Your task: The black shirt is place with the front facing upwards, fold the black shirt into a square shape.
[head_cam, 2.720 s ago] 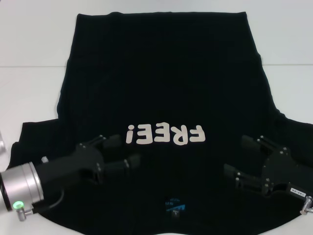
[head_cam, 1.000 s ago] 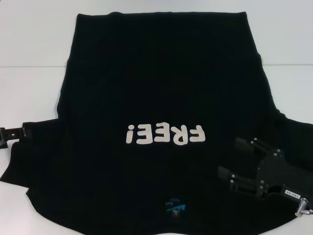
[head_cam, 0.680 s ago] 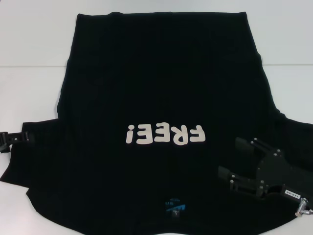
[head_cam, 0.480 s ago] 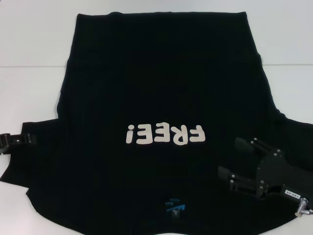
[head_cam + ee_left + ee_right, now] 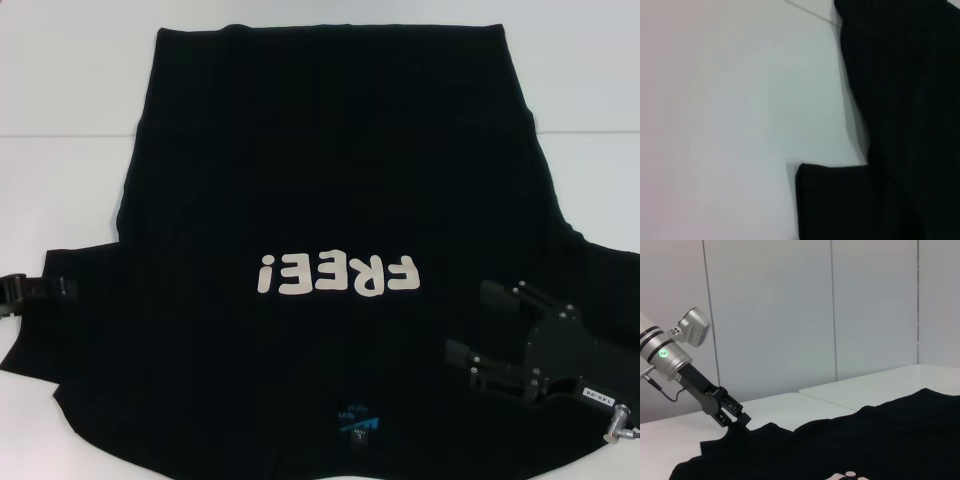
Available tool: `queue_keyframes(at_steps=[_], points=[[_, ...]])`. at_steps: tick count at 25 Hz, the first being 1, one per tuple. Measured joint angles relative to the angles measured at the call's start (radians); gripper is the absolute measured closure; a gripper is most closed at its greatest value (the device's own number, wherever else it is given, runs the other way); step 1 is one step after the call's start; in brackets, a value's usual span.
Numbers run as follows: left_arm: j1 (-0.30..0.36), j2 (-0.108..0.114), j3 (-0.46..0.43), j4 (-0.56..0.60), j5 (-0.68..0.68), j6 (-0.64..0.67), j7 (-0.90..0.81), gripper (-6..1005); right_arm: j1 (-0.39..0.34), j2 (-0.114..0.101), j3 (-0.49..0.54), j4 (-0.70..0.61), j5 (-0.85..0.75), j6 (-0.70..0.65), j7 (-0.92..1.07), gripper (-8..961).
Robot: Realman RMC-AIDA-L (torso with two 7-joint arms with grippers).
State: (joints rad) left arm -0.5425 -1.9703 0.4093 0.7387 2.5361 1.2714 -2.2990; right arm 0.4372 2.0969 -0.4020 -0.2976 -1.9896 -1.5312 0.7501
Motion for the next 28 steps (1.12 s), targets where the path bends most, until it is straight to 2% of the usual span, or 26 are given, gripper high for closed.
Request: queue_keyframes(at_steps=[2, 8, 19, 28], points=[[0.002, -0.003, 0.004, 0.009, 0.002, 0.001, 0.004, 113, 0.0, 0.0, 0.002, 0.0, 0.0, -0.002, 0.0, 22], [0.003, -0.005, 0.013, 0.012, 0.004, 0.001, 0.007, 284, -0.001, 0.0, 0.005, 0.0, 0.0, -0.003, 0.0, 21], [0.003, -0.005, 0.014, 0.009, 0.005, 0.001, 0.017, 733, -0.002, 0.0, 0.005, 0.0, 0.0, -0.005, 0.0, 21], [-0.003, -0.004, 0.026, 0.016, 0.047, 0.0, 0.026, 936, -0.002, 0.0, 0.006, 0.0, 0.0, -0.011, -0.002, 21]])
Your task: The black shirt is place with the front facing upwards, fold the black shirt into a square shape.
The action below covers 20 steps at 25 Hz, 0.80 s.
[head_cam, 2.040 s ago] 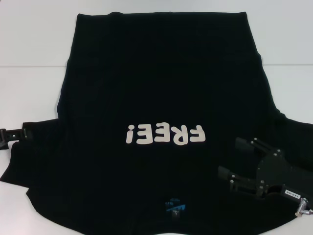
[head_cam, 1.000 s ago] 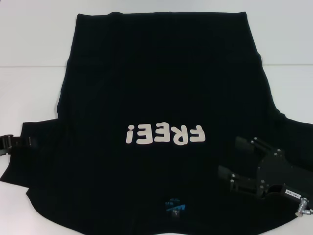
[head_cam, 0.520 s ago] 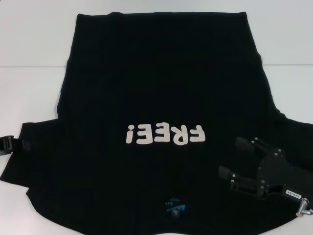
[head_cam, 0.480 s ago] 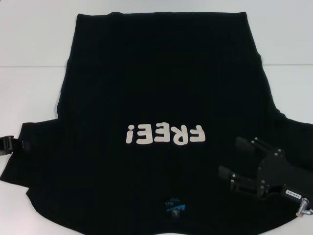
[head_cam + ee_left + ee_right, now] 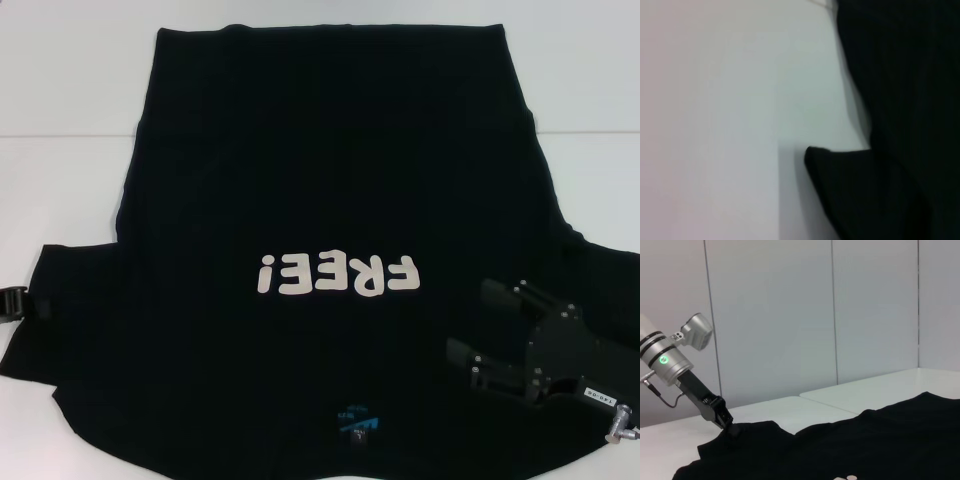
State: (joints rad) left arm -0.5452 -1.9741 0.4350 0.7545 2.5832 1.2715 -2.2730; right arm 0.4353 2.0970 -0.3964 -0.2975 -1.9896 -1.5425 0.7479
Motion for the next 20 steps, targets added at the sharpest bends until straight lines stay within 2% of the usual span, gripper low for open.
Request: queue_keyframes(at_steps=[4, 8, 15, 20], points=[[-0.004, 0.007, -0.009, 0.026, 0.011, -0.003, -0.008, 994, -0.002, 0.0, 0.001, 0.0, 0.0, -0.007, -0.001, 21], [-0.006, 0.017, -0.01, 0.06, 0.022, 0.0, -0.027, 993, -0.003, 0.0, 0.002, 0.0, 0.0, -0.009, -0.002, 21], [-0.03, 0.02, 0.001, 0.067, 0.04, 0.009, -0.056, 991, -0.004, 0.0, 0.001, 0.0, 0.0, -0.011, -0.005, 21], [-0.054, 0.028, 0.009, 0.068, 0.04, 0.033, -0.144, 989, -0.005, 0.0, -0.001, 0.0, 0.0, -0.012, -0.006, 21]])
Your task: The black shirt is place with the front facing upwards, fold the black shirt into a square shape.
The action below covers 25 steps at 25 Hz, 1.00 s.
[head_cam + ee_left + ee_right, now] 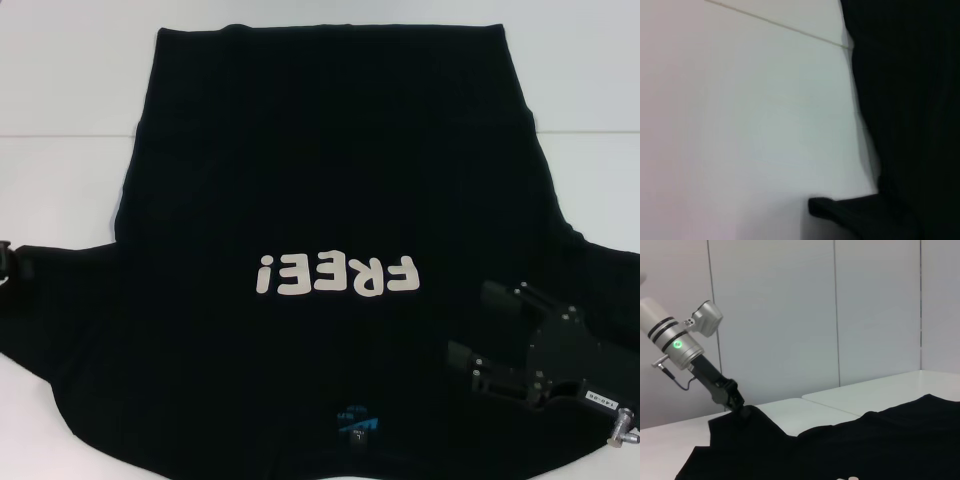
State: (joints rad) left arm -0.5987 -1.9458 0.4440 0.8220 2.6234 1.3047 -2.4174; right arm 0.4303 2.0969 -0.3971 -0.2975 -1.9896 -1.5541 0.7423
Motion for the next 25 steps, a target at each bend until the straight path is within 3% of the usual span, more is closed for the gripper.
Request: queue_keyframes(at_steps=[6, 18, 25], points=[[-0.051, 0.006, 0.019, 0.002, -0.001, 0.088, -0.112, 987, -0.001, 0.0, 0.001, 0.0, 0.0, 0.0, 0.0, 21], [-0.12, -0.065, 0.041, -0.011, -0.015, 0.105, -0.145, 984, 0.001, 0.002, -0.005, 0.0, 0.0, 0.0, -0.002, 22], [-0.119, -0.082, 0.041, -0.064, -0.06, 0.074, -0.138, 985, 0.001, 0.002, -0.005, 0.0, 0.0, 0.0, -0.001, 22]])
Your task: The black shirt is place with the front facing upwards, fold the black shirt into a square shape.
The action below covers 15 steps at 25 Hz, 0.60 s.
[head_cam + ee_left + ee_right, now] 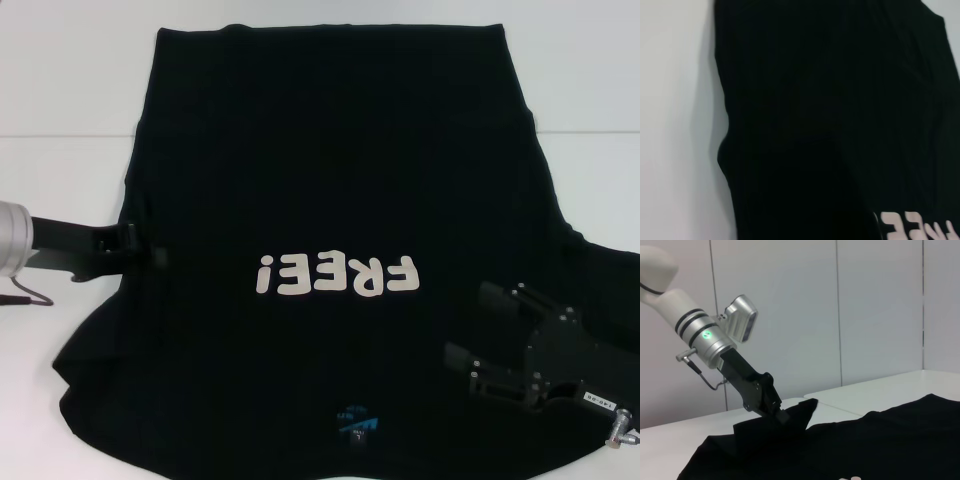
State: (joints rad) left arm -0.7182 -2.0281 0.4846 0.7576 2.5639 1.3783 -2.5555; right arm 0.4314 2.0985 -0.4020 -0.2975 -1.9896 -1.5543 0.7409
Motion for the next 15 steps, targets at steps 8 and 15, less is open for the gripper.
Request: queue_keyframes(at_steps=[8, 15], points=[[0.001, -0.002, 0.0, -0.091, -0.013, -0.064, 0.004, 984, 0.001, 0.0, 0.0, 0.0, 0.0, -0.001, 0.0, 23], [0.034, 0.0, -0.004, -0.093, -0.114, -0.062, 0.075, 887, 0.0, 0.0, 0.0, 0.0, 0.0, -0.001, 0.0, 23]])
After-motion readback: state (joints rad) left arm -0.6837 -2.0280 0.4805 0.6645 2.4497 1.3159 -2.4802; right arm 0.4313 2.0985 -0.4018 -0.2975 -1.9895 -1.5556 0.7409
